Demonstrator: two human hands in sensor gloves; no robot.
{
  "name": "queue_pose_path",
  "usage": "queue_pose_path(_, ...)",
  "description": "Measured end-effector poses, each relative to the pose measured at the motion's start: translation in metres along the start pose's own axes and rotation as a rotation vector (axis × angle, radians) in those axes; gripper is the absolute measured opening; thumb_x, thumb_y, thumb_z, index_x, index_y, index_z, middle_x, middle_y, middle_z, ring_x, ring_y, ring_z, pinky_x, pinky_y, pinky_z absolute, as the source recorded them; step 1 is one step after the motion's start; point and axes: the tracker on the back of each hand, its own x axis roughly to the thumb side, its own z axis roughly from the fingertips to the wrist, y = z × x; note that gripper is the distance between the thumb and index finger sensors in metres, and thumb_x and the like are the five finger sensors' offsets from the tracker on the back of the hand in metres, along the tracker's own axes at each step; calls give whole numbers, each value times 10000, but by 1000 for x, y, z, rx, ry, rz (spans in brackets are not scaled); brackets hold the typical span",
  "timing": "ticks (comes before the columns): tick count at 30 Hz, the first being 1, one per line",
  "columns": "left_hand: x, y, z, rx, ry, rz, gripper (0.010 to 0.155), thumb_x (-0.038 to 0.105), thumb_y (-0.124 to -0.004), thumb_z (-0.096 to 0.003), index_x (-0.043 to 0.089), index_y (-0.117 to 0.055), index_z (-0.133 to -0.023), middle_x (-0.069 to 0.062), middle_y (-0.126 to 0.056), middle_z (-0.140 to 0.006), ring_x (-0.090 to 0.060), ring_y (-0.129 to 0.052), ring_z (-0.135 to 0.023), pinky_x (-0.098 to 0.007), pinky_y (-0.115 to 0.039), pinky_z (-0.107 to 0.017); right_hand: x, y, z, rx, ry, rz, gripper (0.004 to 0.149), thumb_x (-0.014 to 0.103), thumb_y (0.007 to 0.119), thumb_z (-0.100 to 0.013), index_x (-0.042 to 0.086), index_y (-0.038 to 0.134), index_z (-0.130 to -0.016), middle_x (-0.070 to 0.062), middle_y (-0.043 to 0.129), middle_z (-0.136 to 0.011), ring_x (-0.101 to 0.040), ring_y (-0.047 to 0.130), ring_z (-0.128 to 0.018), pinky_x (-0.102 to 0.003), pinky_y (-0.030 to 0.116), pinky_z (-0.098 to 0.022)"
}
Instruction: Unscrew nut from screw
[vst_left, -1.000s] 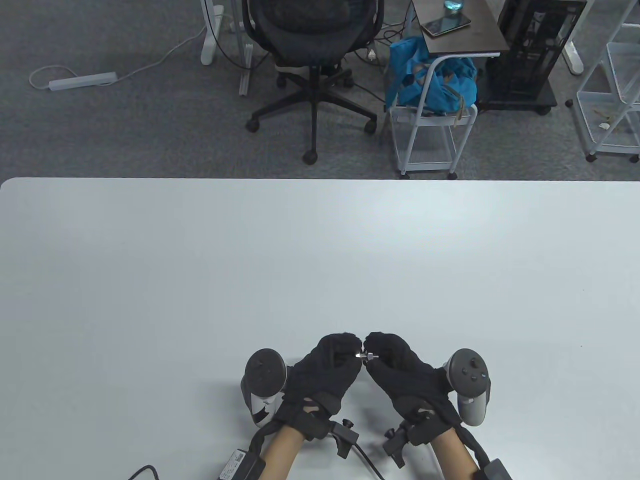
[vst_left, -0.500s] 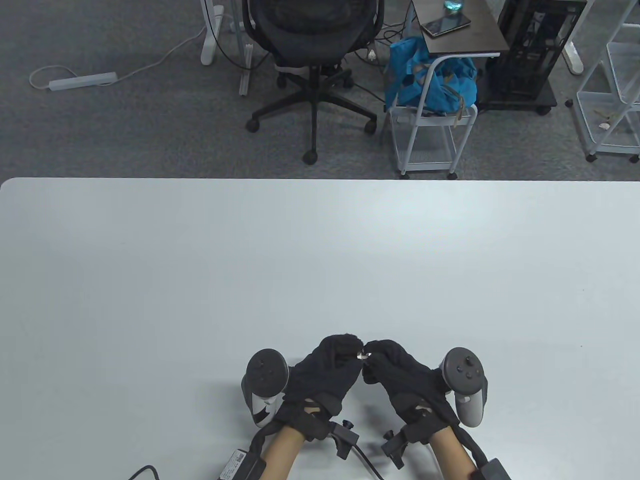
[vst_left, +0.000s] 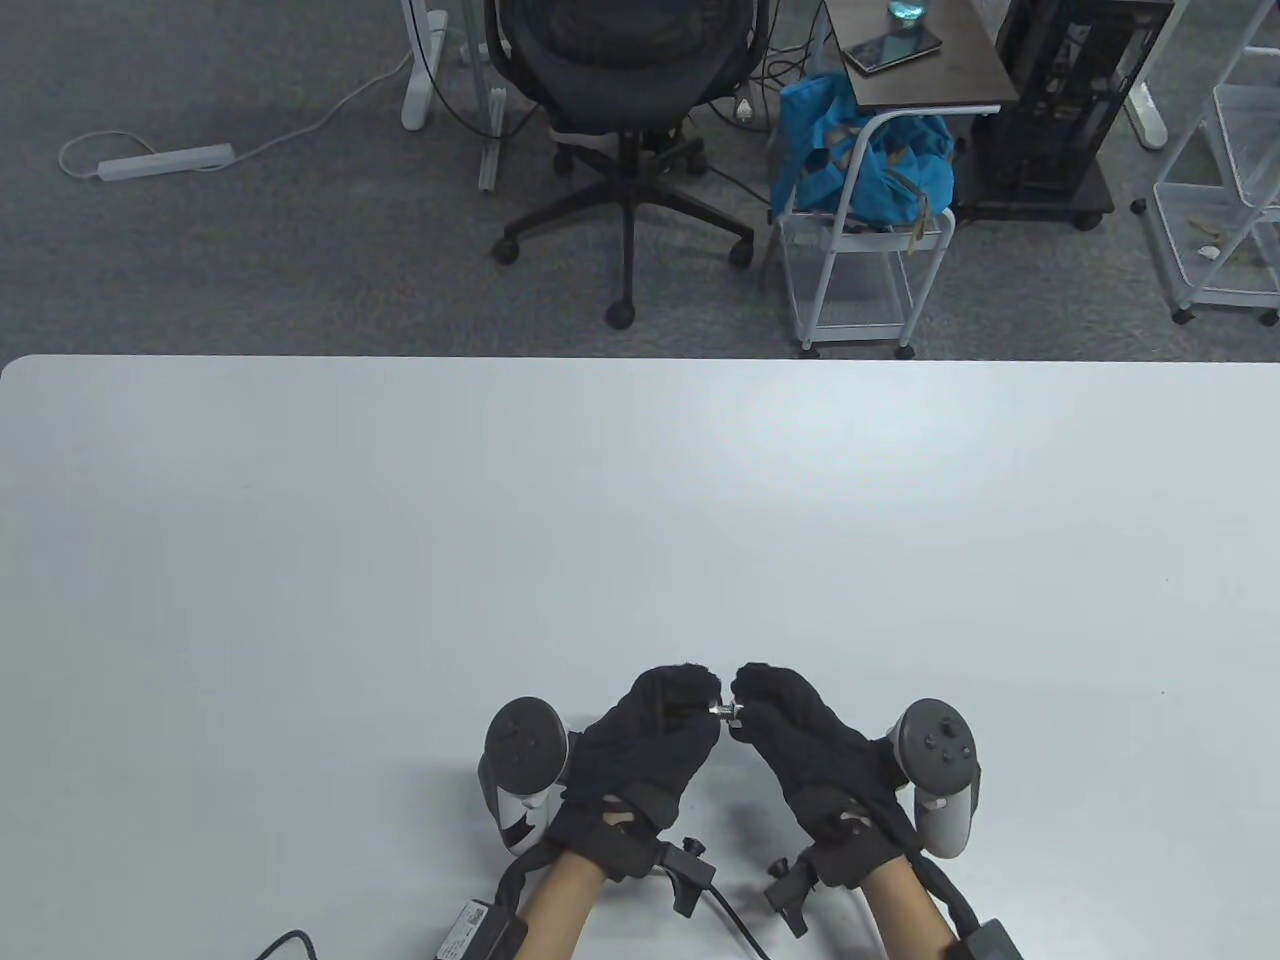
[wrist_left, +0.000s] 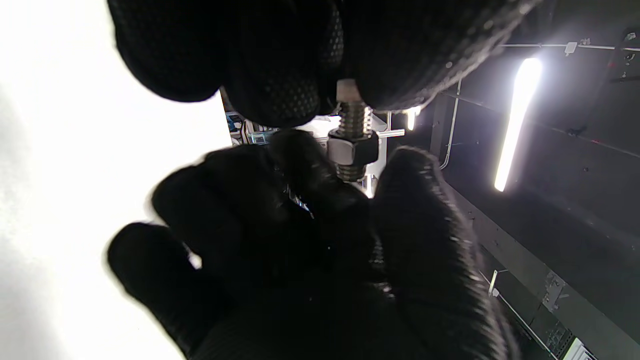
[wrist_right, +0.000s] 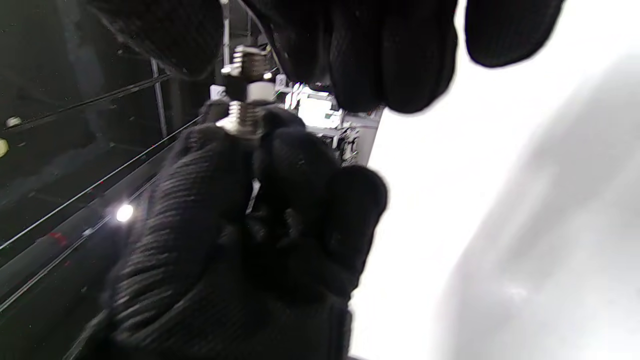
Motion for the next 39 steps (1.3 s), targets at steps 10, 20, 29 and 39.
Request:
queue_pose_path(10,1,0,0,-14,0,-15,469,330,-873,-472,266,-781,-928,-130,-884,-876,-253,-972,-608,-549,-821,-544,6,2,-2,37,-79,-30,541,400,744,-558,62,692,-977,-94,893,-753,-347,930,-601,-609,753,-552)
queue_pose_path(20,1,1,0,-12,4,-32,479,352,-866,-470,239,-786,-928,-134,-894,-858,-240,-978,-580,-542,-834,-532,11,1,-1,54,-112,-48,535,342,801,-542,212,657,-1040,-165,713,-987,-424,771,-838,-663,645,-630)
queue_pose_path(29,1,-2,0,-31,-9,-39,473,355,-862,-472,258,-779,-927,-134,-887,-866,-239,-973,-586,-542,-830,-535,5,4,-1,-6,-63,-16,541,458,708,-562,46,762,-909,-110,930,-663,-349,942,-511,-614,762,-512)
queue_pose_path(39,0,-3,0,-40,2,-69,491,381,-861,-468,239,-773,-930,-130,-896,-848,-240,-975,-569,-553,-829,-531,12,1,-1,20,-125,5,492,362,770,-547,125,705,-973,-118,877,-755,-346,914,-602,-612,747,-565)
